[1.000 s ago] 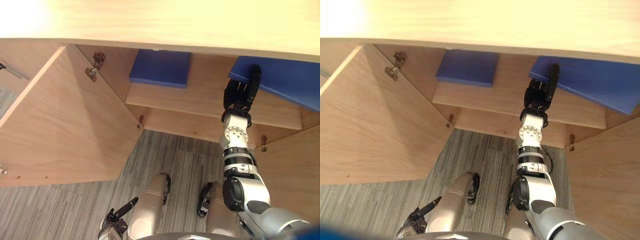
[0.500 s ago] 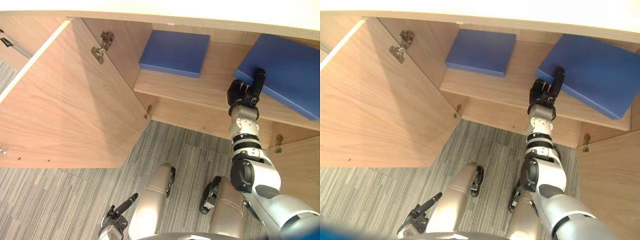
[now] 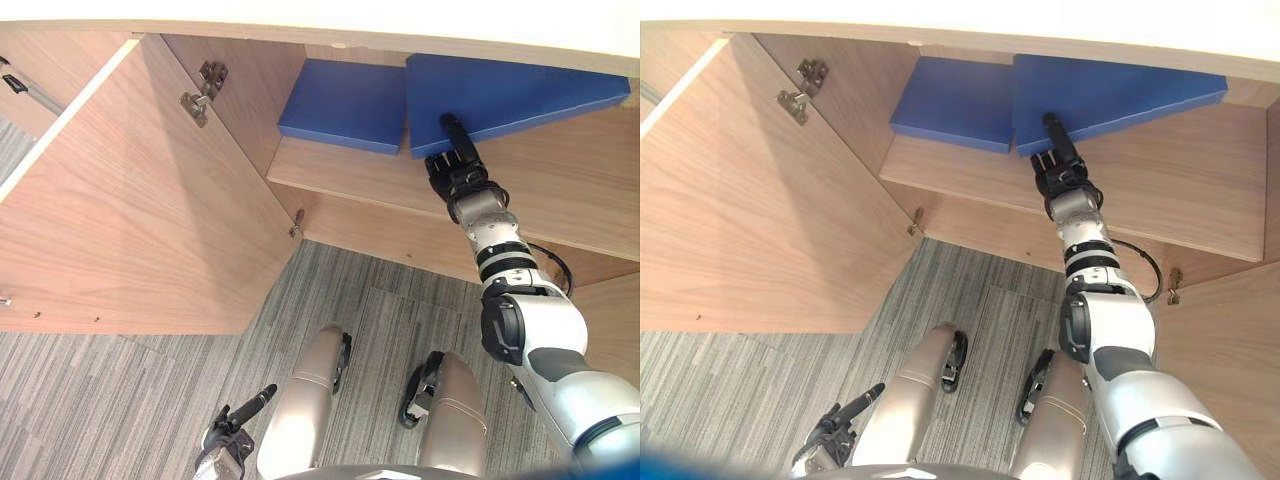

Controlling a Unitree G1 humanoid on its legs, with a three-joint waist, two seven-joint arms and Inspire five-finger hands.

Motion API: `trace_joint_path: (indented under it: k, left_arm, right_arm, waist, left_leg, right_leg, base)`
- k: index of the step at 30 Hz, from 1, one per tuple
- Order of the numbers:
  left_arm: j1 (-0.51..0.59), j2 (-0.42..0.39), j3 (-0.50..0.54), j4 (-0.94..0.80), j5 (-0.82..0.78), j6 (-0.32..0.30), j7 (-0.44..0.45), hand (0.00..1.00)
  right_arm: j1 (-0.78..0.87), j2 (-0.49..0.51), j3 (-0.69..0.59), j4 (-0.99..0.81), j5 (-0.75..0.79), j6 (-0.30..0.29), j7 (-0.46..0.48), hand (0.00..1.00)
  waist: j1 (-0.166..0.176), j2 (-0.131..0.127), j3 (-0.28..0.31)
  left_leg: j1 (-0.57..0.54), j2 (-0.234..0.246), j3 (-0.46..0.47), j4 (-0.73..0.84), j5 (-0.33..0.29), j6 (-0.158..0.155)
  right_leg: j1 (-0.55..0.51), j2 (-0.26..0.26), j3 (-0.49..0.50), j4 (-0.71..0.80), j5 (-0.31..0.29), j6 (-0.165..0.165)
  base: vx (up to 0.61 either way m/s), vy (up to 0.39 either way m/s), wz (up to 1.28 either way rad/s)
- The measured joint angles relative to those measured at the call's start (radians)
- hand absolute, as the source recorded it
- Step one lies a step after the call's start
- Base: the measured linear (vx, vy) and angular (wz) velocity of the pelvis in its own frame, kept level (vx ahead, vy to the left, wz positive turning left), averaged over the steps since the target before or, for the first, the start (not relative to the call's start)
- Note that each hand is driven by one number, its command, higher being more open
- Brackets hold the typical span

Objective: Walk over to the cabinet, pick up the folder, carry it to the office cabinet, place the folder inside the office cabinet, then close the office cabinet door

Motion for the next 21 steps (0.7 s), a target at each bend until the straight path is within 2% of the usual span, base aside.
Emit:
trace_joint_path:
  k: [6, 18, 21]
  left_arm:
    - [0.000, 0.010, 0.001, -0.001, -0.001, 0.000, 0.000, 1.00]
    - [0.000, 0.010, 0.001, -0.008, -0.003, -0.003, 0.001, 1.00]
    - [0.000, 0.010, -0.001, -0.010, -0.003, -0.003, 0.001, 1.00]
  right_arm:
    - [0.000, -0.001, -0.002, 0.011, 0.053, -0.003, 0.006, 1.00]
    - [0.000, 0.004, -0.071, 0.010, 0.180, -0.101, 0.013, 1.00]
    - [0.002, 0.005, -0.091, 0.011, 0.189, -0.103, 0.013, 1.00]
  waist:
    - [0.003, 0.001, 0.001]
    - [0.001, 0.009, 0.006]
    - [0.000, 0.014, 0.010]
  left_leg:
    - [0.023, 0.000, 0.004, -0.023, 0.001, 0.000]
    - [0.058, 0.003, 0.010, -0.064, 0.001, 0.001]
    - [0.061, 0.007, 0.011, -0.072, 0.001, 0.001]
  right_leg:
    - [0.019, 0.000, 0.000, -0.019, 0.000, 0.001]
    - [0.052, 0.005, -0.004, -0.064, 0.004, 0.008]
    - [0.058, 0.008, -0.007, -0.076, 0.008, 0.008]
  base:
    - [0.01, -0.009, -0.01]
    - [0.03, -0.014, -0.01]
    - [0.05, -0.016, -0.01]
